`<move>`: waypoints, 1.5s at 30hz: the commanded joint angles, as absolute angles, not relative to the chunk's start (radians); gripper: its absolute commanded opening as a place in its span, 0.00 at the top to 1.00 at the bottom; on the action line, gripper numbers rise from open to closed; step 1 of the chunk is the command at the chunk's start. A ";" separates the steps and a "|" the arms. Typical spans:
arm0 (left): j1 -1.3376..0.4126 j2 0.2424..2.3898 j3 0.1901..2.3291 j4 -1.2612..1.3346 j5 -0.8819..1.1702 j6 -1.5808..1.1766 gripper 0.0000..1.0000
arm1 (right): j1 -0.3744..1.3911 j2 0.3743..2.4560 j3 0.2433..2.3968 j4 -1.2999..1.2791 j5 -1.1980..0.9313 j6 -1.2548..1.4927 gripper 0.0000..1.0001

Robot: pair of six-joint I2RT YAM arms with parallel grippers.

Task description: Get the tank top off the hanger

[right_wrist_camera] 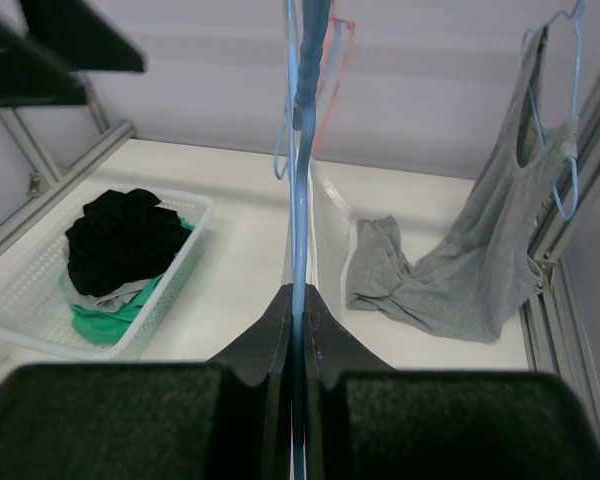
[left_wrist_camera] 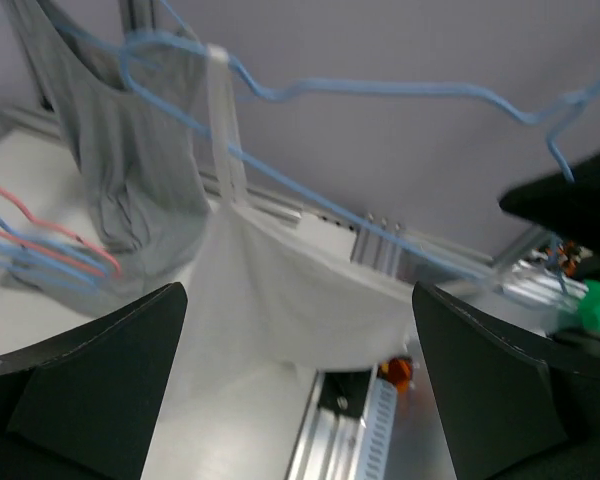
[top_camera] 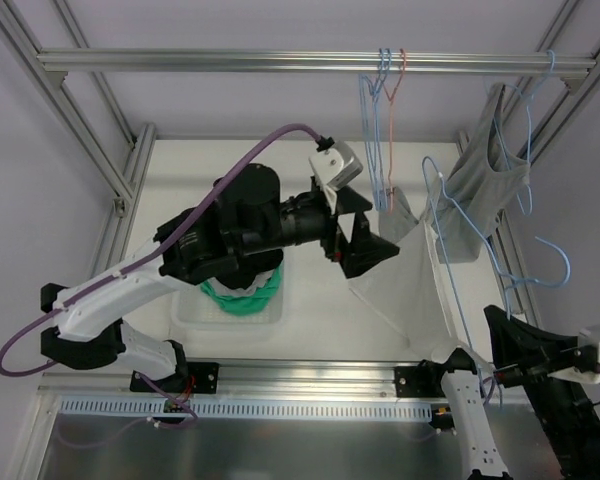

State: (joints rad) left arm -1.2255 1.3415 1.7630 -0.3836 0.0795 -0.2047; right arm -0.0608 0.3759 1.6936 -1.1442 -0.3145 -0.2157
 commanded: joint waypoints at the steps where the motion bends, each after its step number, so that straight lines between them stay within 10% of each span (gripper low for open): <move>1: -1.243 1.469 1.947 -0.310 -0.067 -0.083 0.02 | -0.003 0.390 1.756 -1.170 -0.345 -0.199 1.00; 16: -1.244 1.640 2.049 -0.285 -0.074 0.018 0.78 | 0.117 0.402 1.804 -1.190 -0.356 -0.218 1.00; 26: -1.244 1.634 2.022 -0.256 -0.043 0.005 0.70 | 0.123 0.416 1.796 -1.184 -0.374 -0.218 1.00; 33: -1.244 1.632 2.011 -0.227 -0.046 0.005 1.00 | 0.121 0.417 1.790 -1.170 -0.431 -0.198 1.00; 45: -1.246 1.471 1.777 -0.022 -0.349 -0.136 1.00 | 0.123 0.425 1.717 -1.196 -0.416 -0.204 1.00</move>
State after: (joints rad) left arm -1.2381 1.5707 1.8297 -0.1753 -0.2047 -0.0818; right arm 0.1139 0.3817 1.7264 -1.2186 -0.4011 -0.2131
